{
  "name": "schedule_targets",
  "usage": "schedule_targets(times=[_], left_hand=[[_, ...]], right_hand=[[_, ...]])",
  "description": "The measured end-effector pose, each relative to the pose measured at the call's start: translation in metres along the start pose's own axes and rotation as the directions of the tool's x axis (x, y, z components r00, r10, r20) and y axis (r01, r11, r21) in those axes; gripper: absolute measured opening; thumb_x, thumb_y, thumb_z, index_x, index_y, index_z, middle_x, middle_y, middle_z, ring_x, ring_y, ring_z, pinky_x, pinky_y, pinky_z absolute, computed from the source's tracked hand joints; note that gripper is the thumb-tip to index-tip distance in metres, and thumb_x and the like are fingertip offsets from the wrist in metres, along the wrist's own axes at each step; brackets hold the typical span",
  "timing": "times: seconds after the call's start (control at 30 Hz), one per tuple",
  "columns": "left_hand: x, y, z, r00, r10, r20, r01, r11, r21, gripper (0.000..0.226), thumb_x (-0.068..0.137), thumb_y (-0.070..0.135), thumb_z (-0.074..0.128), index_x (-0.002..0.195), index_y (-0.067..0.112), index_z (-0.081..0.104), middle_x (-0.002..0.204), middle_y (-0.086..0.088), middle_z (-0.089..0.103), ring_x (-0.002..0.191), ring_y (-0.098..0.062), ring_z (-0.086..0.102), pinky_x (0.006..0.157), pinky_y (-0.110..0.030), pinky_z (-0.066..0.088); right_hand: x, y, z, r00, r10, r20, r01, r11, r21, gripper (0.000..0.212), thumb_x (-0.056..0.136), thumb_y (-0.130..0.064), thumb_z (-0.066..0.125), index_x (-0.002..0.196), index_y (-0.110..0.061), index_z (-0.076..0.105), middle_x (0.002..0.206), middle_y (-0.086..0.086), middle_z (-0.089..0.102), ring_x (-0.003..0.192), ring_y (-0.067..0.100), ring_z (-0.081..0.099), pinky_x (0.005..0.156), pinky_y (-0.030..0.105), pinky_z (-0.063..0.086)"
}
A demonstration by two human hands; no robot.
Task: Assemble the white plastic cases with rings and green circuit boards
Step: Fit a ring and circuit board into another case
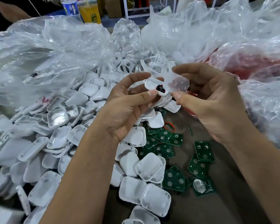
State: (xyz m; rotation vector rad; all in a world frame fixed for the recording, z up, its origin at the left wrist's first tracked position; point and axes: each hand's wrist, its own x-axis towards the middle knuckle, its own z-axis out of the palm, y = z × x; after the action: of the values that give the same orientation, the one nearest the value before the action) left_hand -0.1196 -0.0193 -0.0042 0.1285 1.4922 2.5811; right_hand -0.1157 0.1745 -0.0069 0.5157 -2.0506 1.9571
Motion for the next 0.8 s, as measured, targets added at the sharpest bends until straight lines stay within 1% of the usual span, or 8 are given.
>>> schedule_targets(times=[0.17,0.27,0.33,0.43,0.47,0.6,0.7,0.8], left_hand=[[-0.0003,0.0005,-0.0031,1.0,-0.01,0.018,0.009,0.998,0.062,0.05,0.074,-0.002,0.072,0.121,0.011,0.062,0.111,-0.017,0.075,0.095,-0.031,0.072,0.102,-0.047,0.052],[-0.0004,0.0011,-0.0048,1.0,-0.015,0.026,0.013,0.997,0.071,0.051,0.076,-0.005,0.072,0.124,0.008,0.062,0.113,-0.017,0.075,0.101,-0.031,0.073,0.103,-0.046,0.053],[-0.0003,0.0016,-0.0057,0.999,-0.021,0.028,0.018,0.994,0.11,0.05,0.078,-0.007,0.074,0.126,0.008,0.065,0.113,-0.016,0.075,0.102,-0.03,0.073,0.103,-0.045,0.053],[-0.0003,0.0009,-0.0065,0.999,-0.02,0.026,0.015,0.985,0.173,0.045,0.079,-0.006,0.072,0.121,0.01,0.07,0.113,-0.012,0.076,0.103,-0.03,0.071,0.111,-0.057,0.043],[-0.0005,0.0009,-0.0066,0.999,-0.016,0.029,0.01,0.984,0.181,0.045,0.078,-0.007,0.072,0.12,0.009,0.069,0.113,-0.012,0.076,0.103,-0.03,0.071,0.111,-0.058,0.043],[-0.0012,0.0021,-0.0059,0.999,-0.015,0.038,0.006,0.979,0.204,0.052,0.071,-0.01,0.076,0.12,0.003,0.064,0.11,-0.011,0.077,0.103,-0.03,0.073,0.1,-0.046,0.055],[-0.0014,0.0017,-0.0058,0.999,-0.005,0.044,-0.005,0.974,0.228,0.048,0.066,-0.01,0.077,0.111,0.006,0.066,0.101,-0.008,0.077,0.098,-0.027,0.071,0.096,-0.044,0.056],[-0.0018,0.0013,-0.0048,0.998,0.005,0.062,-0.021,0.969,0.248,0.051,0.062,-0.015,0.081,0.105,0.008,0.066,0.097,-0.005,0.077,0.09,-0.023,0.073,0.079,-0.034,0.06]], right_hand=[[-0.0003,-0.0001,0.0006,1.0,-0.013,-0.011,0.013,1.0,-0.028,0.041,0.083,-0.001,0.081,0.12,-0.015,0.071,0.097,0.003,0.079,0.085,0.011,0.073,0.077,0.023,0.058],[-0.0004,-0.0005,0.0005,0.999,-0.012,-0.044,0.011,0.999,-0.037,0.037,0.082,0.001,0.083,0.114,-0.012,0.069,0.093,0.007,0.079,0.082,0.015,0.075,0.075,0.025,0.06],[-0.0006,-0.0009,0.0005,0.997,-0.012,-0.072,0.008,0.999,-0.052,0.032,0.081,-0.001,0.085,0.107,-0.011,0.07,0.09,0.007,0.079,0.077,0.015,0.075,0.07,0.025,0.059],[-0.0007,-0.001,-0.0003,0.995,0.013,-0.097,-0.015,1.0,-0.02,0.018,0.084,-0.002,0.084,0.097,-0.008,0.072,0.083,0.007,0.078,0.066,0.015,0.073,0.062,0.022,0.056],[-0.0006,-0.0008,-0.0007,0.995,0.031,-0.1,-0.03,1.0,0.006,0.015,0.086,-0.001,0.082,0.096,-0.007,0.073,0.079,0.006,0.077,0.062,0.015,0.071,0.058,0.022,0.054],[-0.0001,-0.0007,-0.0018,0.991,0.096,-0.089,-0.09,0.994,0.065,0.018,0.088,-0.001,0.079,0.103,-0.005,0.071,0.069,0.008,0.074,0.05,0.015,0.064,0.045,0.022,0.046],[-0.0005,-0.0015,-0.0018,0.991,0.111,-0.067,-0.105,0.99,0.093,0.013,0.087,-0.003,0.081,0.095,-0.007,0.071,0.065,0.012,0.071,0.047,0.018,0.062,0.042,0.022,0.044],[-0.0011,-0.0017,-0.0009,0.989,0.143,-0.044,-0.136,0.983,0.125,0.013,0.086,-0.006,0.082,0.092,-0.006,0.071,0.062,0.011,0.07,0.046,0.017,0.062,0.041,0.021,0.044]])
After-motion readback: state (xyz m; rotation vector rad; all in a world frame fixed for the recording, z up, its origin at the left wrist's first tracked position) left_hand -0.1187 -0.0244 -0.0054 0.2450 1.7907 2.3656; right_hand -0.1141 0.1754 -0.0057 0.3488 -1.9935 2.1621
